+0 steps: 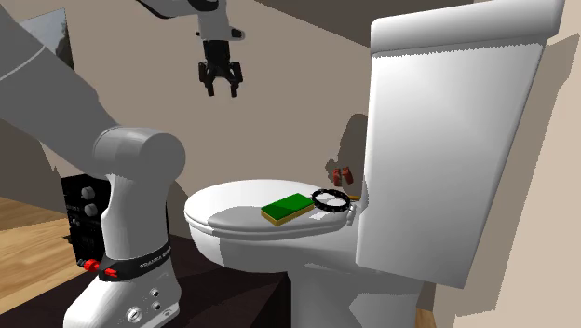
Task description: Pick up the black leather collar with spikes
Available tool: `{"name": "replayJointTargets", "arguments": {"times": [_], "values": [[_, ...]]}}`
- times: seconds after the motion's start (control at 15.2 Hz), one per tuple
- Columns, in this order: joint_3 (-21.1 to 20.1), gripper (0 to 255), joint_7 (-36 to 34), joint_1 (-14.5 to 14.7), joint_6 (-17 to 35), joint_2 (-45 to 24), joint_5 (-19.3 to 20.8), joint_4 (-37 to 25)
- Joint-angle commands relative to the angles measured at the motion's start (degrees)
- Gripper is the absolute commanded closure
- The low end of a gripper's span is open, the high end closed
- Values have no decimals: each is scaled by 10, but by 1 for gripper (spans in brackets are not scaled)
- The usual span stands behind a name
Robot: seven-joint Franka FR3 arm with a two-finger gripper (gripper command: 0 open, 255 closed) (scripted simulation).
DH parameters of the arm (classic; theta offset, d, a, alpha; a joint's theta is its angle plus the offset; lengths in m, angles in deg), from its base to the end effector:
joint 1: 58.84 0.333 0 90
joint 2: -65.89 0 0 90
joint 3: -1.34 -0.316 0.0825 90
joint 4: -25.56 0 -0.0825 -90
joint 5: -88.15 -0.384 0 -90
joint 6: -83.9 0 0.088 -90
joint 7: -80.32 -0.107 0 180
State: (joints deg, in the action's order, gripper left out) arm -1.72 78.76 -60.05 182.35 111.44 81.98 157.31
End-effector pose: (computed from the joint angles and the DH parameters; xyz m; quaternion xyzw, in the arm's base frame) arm 0.3184 0.0267 0.6348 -0.9937 0.0056 -0.1054 0.0371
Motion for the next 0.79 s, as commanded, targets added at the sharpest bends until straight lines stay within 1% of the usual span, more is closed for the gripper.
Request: {"name": "replayJointTargets", "arguments": {"times": [0.0,0.4,0.73], "values": [[0,0,0,0,0,0,0,0],[71,0,79,-18,51,2,23,68],[134,0,147,-34,98,-20,43,106]]}}
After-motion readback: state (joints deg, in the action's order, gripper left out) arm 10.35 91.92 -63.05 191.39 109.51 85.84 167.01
